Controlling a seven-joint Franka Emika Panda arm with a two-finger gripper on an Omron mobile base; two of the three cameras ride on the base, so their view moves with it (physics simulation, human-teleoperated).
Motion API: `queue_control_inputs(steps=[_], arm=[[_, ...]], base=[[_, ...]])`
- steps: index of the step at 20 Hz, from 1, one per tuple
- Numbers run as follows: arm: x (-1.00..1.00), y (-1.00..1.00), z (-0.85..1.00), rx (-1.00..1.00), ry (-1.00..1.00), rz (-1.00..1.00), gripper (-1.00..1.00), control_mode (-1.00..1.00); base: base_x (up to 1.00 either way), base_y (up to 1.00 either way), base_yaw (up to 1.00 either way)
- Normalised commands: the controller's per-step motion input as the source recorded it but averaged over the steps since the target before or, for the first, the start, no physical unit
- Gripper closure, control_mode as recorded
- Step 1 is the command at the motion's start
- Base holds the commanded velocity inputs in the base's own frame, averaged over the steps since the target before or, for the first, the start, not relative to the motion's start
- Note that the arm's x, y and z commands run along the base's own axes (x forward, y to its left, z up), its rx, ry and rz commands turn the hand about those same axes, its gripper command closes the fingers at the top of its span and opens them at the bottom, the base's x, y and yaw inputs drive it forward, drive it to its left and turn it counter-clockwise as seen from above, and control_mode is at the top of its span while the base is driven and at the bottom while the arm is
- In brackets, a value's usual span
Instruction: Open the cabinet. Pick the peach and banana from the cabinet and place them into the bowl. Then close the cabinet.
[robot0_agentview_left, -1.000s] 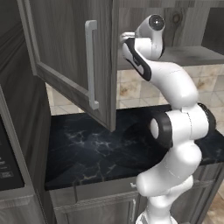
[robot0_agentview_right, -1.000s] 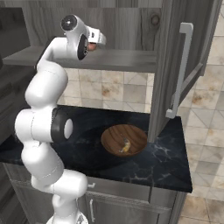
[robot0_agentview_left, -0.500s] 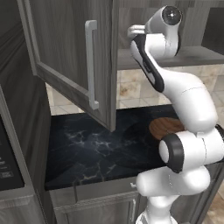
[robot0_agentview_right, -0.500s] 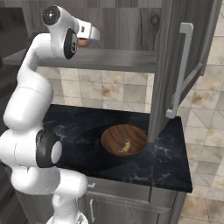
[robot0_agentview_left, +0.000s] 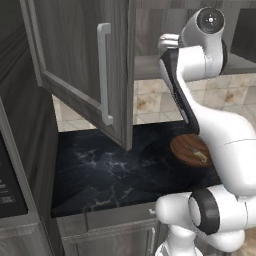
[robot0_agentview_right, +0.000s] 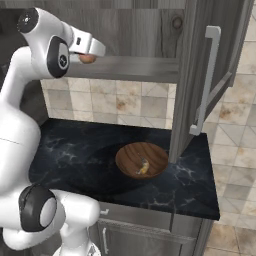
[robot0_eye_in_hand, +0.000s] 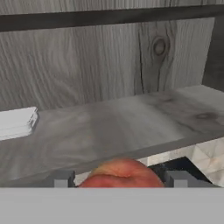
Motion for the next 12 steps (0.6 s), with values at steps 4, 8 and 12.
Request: queue_control_inputs(steps=[4,8,12], arm=[[-1.00,-0.33,-0.04,0.12,0.28,-0.16,1.00,-1.00],[-1.00,-0.32,-0.21,0.18,0.32,-0.08,1.00,-1.00],[-0.65,-0.03,-0.39,0.08,0.21,-0.03,1.00,-1.00]], base=[[0.00,0.00,0.00],[0.00,0.00,0.00],[0.00,0.00,0.00]])
